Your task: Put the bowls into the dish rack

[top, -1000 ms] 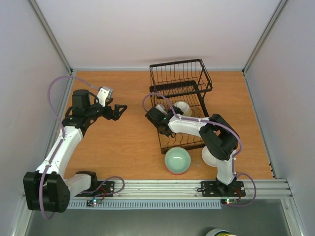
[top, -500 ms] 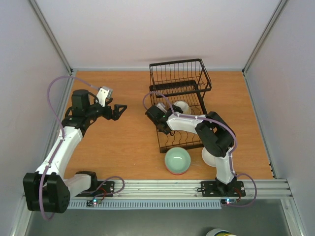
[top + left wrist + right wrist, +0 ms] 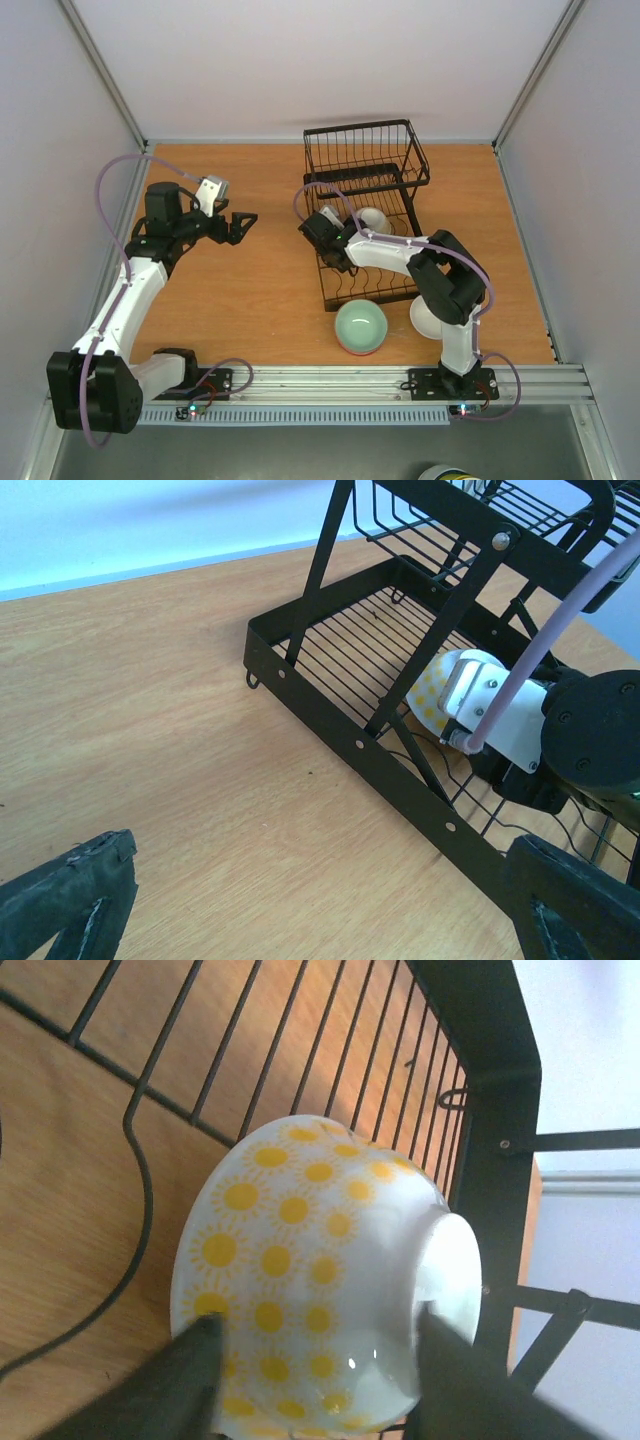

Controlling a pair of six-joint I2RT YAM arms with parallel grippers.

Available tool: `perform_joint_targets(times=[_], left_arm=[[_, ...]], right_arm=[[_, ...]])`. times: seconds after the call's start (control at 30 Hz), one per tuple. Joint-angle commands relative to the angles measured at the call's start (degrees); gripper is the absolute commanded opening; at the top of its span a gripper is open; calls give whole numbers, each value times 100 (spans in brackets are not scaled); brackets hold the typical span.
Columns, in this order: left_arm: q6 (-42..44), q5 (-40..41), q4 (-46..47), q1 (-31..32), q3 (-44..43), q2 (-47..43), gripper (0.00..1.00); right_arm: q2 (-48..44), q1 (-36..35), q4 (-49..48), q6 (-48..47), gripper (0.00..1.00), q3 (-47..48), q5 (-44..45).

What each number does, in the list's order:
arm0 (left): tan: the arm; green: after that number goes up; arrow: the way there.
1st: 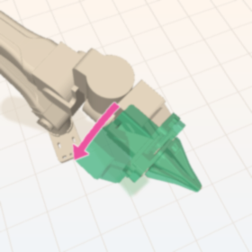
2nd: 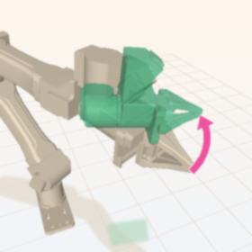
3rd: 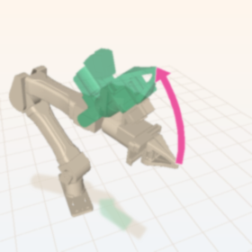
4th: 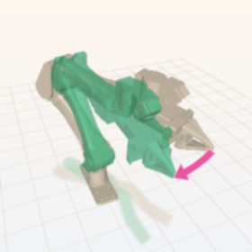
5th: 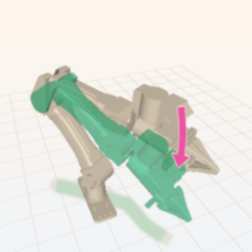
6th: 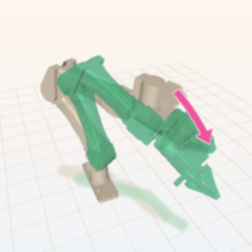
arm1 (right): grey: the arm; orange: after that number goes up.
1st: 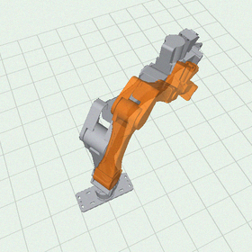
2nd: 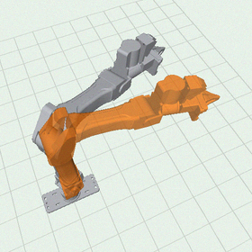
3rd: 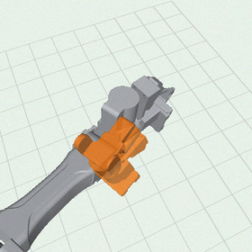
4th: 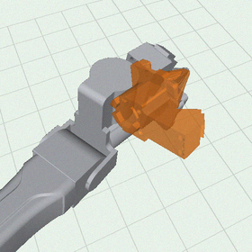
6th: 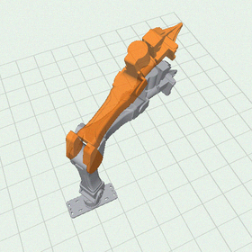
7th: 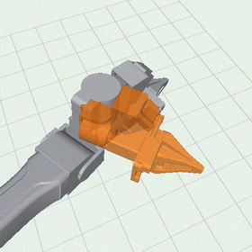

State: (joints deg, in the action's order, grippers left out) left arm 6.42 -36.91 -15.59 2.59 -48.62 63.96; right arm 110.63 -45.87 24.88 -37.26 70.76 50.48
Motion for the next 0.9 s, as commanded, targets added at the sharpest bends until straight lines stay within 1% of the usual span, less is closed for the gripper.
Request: perform_joint_targets(times=[0.0, 0.07, 0.13, 0.23, 0.33, 0.47, 0.63, 0.77, 0.87], left_arm=[[-35, -89, 250, -35, 46, -123, 99], [-35, -97, 246, -35, 41, -121, 99], [-35, -100, 254, -31, 46, -121, 99], [-28, -106, 254, -32, 52, -121, 99], [-35, -106, 258, -31, 46, -100, 99], [-28, -89, 258, -43, 50, -103, 99], [-26, -88, 265, -39, 47, -79, 99], [-26, -88, 270, -39, 45, -53, 99], [-23, -89, 271, -42, 45, -47, 99]], right_arm=[[-15, 27, 220, 90, 71, -4, -33], [103, 25, 254, 95, 82, 52, -30], [252, 26, 295, 80, 90, 132, 75], [479, 30, 298, 19, 95, 265, 257], [645, 34, 315, -27, 97, 403, 170], [888, 66, 293, -97, 97, 604, 357], [944, 104, 279, -120, 98, 686, 240], [1027, 176, 377, -92, 97, 743, 101], [1048, 216, 467, 19, 93, 746, -54]])
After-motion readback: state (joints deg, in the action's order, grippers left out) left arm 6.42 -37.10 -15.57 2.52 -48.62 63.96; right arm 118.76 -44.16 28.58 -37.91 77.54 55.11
